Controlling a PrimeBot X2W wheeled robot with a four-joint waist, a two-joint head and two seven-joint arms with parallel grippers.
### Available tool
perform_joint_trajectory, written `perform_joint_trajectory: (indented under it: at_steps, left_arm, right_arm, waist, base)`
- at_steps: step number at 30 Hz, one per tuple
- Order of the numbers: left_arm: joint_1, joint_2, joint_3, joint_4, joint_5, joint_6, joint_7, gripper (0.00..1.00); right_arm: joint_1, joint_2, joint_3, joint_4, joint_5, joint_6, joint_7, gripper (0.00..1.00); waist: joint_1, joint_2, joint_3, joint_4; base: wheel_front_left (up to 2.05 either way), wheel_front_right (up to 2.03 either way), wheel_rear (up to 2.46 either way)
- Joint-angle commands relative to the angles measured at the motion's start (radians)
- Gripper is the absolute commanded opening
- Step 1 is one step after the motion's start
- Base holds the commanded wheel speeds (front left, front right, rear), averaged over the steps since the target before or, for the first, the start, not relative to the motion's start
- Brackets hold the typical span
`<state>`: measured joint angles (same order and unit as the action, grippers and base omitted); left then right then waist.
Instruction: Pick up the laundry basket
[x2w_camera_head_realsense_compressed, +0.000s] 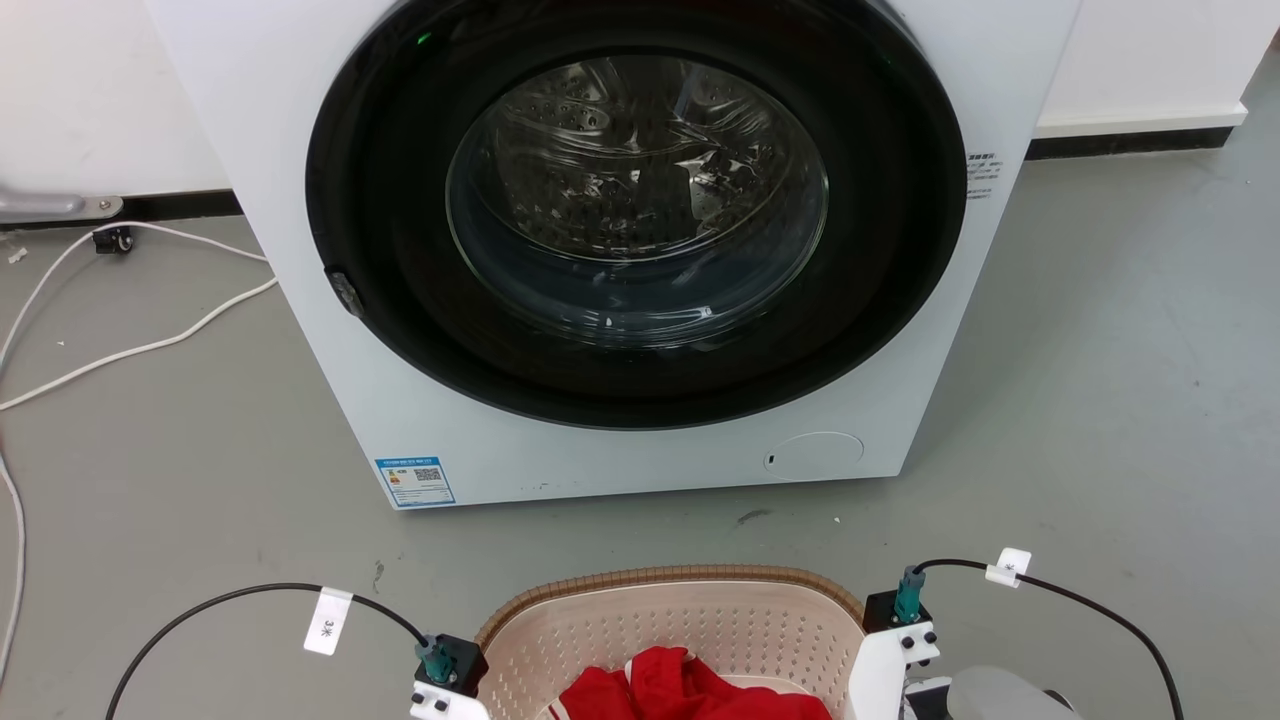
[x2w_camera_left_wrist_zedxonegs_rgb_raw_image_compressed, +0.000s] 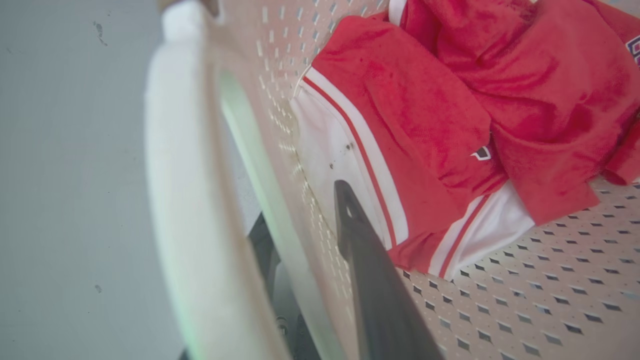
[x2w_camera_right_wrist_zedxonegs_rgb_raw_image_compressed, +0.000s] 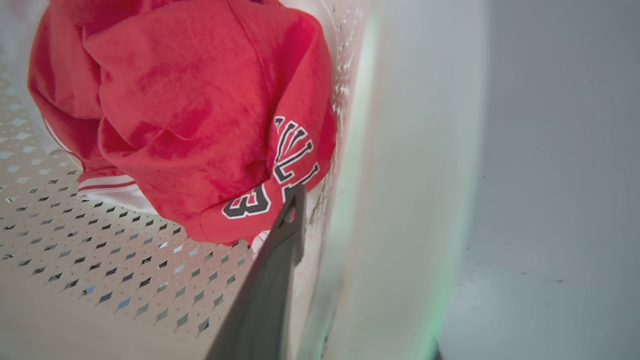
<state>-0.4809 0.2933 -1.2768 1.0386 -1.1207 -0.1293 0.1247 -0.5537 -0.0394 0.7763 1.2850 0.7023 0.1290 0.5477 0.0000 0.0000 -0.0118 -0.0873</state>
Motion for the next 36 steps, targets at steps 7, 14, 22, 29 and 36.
perform_joint_trajectory:
  at_steps: [7, 14, 22, 29, 36]
  left_arm:
    - [-0.014, 0.03, -0.007, 0.007, 0.007, -0.002, 0.002, 0.0]
    - [-0.009, 0.028, -0.007, 0.008, 0.012, -0.002, 0.007, 0.0]
    - [-0.013, 0.033, -0.007, 0.009, 0.016, -0.002, 0.006, 0.0]
    - [-0.011, 0.033, -0.007, 0.007, 0.018, -0.002, 0.009, 0.0]
    - [-0.004, 0.032, -0.007, 0.008, 0.02, -0.002, 0.009, 0.0]
  right_arm:
    - [-0.018, -0.027, 0.013, 0.007, -0.012, 0.003, 0.006, 0.0]
    - [-0.015, -0.027, 0.011, 0.007, -0.009, 0.003, 0.007, 0.0]
    - [-0.013, -0.029, 0.01, 0.007, -0.008, 0.003, 0.008, 0.0]
    - [-0.009, -0.028, 0.009, 0.007, -0.006, 0.003, 0.01, 0.0]
    - [-0.004, -0.03, 0.008, 0.007, -0.008, 0.003, 0.01, 0.0]
  waist:
    - [0.0, 0.0, 0.001, 0.0]
    - [0.0, 0.0, 0.001, -0.003]
    - [0.0, 0.0, 0.0, -0.004]
    - [0.0, 0.0, -0.002, -0.002]
    - [0.0, 0.0, -0.006, -0.003]
  base:
    - [0.0, 0.0, 0.0]
    - [0.0, 0.0, 0.0]
    - [0.0, 0.0, 0.0]
    - [0.0, 0.0, 0.0]
    - [0.0, 0.0, 0.0]
